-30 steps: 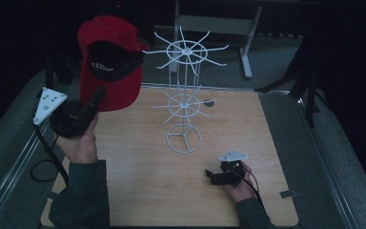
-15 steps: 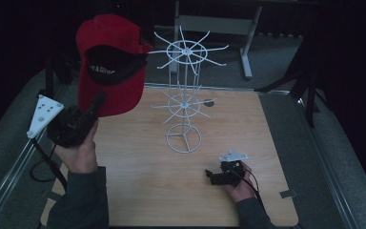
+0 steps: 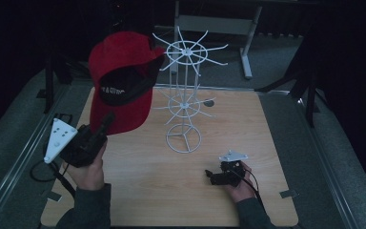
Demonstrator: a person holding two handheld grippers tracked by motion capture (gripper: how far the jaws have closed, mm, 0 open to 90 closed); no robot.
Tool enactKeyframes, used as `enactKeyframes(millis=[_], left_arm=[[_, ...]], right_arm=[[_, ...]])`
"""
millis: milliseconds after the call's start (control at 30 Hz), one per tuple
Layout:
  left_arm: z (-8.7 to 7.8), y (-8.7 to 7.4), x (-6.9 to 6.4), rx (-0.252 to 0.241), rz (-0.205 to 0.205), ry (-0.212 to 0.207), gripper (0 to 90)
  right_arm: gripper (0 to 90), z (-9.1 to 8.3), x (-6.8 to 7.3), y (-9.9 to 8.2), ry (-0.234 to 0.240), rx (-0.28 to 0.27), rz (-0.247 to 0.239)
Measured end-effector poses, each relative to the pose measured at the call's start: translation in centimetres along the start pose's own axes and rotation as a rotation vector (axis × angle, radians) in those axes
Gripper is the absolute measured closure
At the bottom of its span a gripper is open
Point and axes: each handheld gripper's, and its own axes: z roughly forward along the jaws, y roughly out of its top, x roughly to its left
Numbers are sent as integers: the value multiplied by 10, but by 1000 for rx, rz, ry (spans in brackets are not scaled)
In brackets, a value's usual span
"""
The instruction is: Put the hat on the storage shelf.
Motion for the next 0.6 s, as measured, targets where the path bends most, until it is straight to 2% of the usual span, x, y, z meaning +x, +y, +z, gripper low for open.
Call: enactKeyframes(millis=[33, 100, 300, 600], left_arm=[[0, 0, 0, 0, 0, 0, 851], [4, -17, 1, 12, -16, -8, 851], [7, -39, 7, 31, -37, -2, 851], [9, -61, 12, 61, -22, 6, 849]], right_arm=[[112, 0, 0, 0, 0, 0, 0], [112, 0, 0, 0, -1, -1, 0], [112, 0, 0, 0, -1, -2, 0], [112, 0, 0, 0, -1, -3, -2]])
